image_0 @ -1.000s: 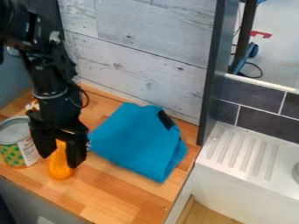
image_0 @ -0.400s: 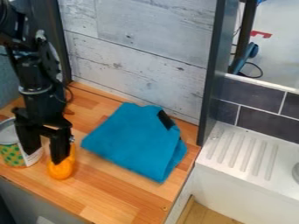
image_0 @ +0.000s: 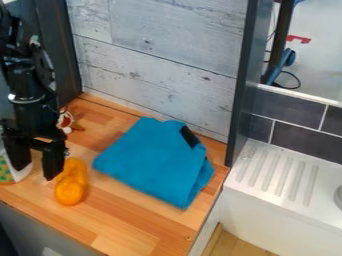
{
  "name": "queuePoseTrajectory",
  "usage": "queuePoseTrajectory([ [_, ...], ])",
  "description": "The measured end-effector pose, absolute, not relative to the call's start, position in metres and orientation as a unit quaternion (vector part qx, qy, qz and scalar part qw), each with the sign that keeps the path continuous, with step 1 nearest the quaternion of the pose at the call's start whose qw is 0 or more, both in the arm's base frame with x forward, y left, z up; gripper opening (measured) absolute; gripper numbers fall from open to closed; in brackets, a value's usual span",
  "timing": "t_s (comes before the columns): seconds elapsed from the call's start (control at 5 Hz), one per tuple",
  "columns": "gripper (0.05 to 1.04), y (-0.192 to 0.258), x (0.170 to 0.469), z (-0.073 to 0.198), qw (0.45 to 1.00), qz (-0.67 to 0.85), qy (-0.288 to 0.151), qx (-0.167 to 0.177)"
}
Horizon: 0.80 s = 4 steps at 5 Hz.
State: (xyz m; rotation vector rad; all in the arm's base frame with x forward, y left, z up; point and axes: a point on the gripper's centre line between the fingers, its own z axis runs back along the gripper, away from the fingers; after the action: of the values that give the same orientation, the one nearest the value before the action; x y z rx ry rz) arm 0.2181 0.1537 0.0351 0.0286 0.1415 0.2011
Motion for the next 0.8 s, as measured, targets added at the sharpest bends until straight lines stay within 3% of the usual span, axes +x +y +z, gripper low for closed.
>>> queuePoseTrajectory([
  [0.4, 0.998, 0.184, 0.218, 0.041, 0.988, 0.134, 0.067, 0.025],
  [0.8, 0.998, 0.177, 0.215, 0.051, 0.990, 0.130, 0.044, 0.023],
])
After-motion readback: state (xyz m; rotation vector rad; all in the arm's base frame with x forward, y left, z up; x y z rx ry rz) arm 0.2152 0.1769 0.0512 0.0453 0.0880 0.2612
